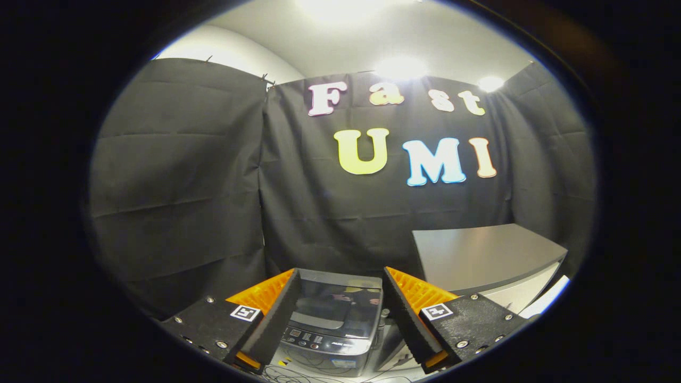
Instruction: Put the clothes into the washing machine and then close the washing machine lid.
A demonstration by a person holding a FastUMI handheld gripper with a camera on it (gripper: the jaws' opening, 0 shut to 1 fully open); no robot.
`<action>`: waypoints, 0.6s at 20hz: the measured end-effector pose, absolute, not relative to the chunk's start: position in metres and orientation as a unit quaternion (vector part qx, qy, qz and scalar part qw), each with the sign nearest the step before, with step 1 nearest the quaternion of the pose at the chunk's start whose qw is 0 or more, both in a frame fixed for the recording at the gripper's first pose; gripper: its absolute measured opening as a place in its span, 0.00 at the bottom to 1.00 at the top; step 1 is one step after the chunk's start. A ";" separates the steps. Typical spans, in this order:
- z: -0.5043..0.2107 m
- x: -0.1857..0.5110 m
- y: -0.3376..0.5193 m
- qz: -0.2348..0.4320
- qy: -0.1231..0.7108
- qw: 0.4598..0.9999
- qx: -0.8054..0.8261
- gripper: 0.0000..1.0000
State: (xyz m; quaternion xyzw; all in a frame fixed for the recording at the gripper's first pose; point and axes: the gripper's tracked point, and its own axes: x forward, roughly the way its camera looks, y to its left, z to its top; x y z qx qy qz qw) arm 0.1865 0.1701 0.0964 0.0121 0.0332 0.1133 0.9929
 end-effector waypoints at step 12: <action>0.113 0.133 0.030 0.036 0.012 0.999 0.015 0.94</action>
